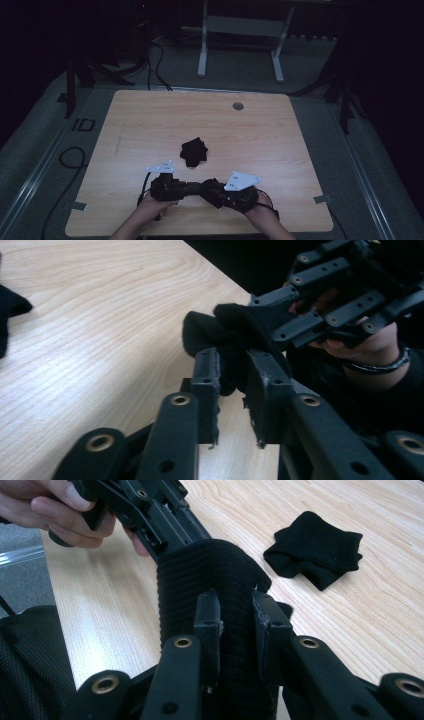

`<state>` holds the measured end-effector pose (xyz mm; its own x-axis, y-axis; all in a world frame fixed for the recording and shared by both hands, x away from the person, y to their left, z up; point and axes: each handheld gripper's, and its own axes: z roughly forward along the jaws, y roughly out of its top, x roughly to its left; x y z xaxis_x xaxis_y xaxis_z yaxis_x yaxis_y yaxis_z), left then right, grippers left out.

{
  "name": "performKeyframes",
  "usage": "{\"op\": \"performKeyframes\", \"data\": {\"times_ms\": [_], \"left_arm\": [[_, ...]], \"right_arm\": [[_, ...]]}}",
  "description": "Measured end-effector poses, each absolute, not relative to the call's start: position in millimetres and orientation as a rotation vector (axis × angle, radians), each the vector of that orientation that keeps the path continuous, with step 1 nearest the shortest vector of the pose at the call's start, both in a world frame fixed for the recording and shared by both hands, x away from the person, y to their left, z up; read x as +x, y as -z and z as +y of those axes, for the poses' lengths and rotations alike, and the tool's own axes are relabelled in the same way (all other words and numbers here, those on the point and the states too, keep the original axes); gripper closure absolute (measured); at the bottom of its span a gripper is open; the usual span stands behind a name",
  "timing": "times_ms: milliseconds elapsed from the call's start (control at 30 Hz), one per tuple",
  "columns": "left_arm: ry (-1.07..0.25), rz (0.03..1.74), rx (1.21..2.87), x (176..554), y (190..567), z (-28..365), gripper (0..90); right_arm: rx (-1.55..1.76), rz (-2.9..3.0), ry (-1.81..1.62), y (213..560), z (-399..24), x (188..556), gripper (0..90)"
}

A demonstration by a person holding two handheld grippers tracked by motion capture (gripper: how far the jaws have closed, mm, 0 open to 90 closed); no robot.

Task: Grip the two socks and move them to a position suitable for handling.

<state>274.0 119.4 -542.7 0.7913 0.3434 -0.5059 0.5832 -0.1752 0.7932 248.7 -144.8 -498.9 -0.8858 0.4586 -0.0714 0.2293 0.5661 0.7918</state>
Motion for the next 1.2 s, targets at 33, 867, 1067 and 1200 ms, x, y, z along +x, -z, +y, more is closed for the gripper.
{"op": "performKeyframes", "data": {"times_ms": [33,867,1067,1200], "left_arm": [[0.222,0.723,1.807,272.7,541.6,119.2,83.5],[0.037,0.785,1.987,261.1,533.3,136.1,89.0],[0.035,0.821,2.024,257.9,535.5,156.5,88.9],[0.048,0.803,2.048,257.4,528.5,165.9,88.9]], "right_arm": [[0.572,2.531,-1.224,498.5,-144.9,249.3,75.4],[0.745,2.357,-1.358,469.8,-197.4,256.4,77.4],[0.89,2.287,-1.342,468.9,-232.1,262.3,77.6],[0.973,2.312,-1.373,477.3,-247.3,262.5,77.4]]}}
